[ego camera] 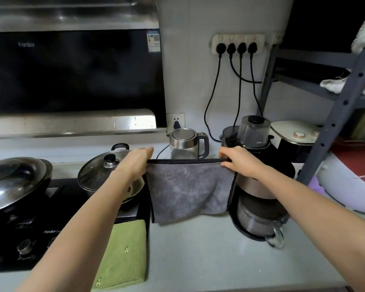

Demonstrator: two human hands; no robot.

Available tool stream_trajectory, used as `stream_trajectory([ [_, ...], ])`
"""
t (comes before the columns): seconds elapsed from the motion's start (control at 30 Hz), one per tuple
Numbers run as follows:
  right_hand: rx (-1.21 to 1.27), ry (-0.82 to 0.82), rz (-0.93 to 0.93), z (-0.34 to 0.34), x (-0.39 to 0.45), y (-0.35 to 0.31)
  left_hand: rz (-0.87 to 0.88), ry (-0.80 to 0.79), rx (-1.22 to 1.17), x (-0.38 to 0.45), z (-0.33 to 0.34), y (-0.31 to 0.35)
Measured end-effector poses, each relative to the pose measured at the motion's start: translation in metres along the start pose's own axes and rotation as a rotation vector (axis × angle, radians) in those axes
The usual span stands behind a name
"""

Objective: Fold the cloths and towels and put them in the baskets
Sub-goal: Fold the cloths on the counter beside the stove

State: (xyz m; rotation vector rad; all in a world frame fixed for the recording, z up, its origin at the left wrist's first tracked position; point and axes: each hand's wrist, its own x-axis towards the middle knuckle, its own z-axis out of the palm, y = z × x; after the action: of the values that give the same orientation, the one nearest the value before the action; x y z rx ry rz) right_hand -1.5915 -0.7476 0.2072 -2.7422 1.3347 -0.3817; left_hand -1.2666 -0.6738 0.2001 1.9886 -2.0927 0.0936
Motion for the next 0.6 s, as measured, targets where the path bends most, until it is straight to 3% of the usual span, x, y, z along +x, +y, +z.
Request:
stream_trajectory([
  [0.23, -0.116, -0.2, -0.043, 0.005, 0.001, 0.009, 0.074, -0.139, 0.102, 0.003, -0.002, 0.005],
  [0.4, -0.023, -0.03, -0.04, 0.012, -0.002, -0.001, 0.027, -0.167, 0.033, 0.0, 0.006, 0.004],
  [0.5, -0.007, -0.11, -0.047, 0.02, -0.003, -0.008, 0.01, -0.32, 0.059, -0.008, 0.012, -0.001],
  [0.6, 0.197, -0.084, 0.053, 0.027, 0.007, -0.008, -0.105, -0.326, 0.052, -0.006, 0.025, 0.0],
])
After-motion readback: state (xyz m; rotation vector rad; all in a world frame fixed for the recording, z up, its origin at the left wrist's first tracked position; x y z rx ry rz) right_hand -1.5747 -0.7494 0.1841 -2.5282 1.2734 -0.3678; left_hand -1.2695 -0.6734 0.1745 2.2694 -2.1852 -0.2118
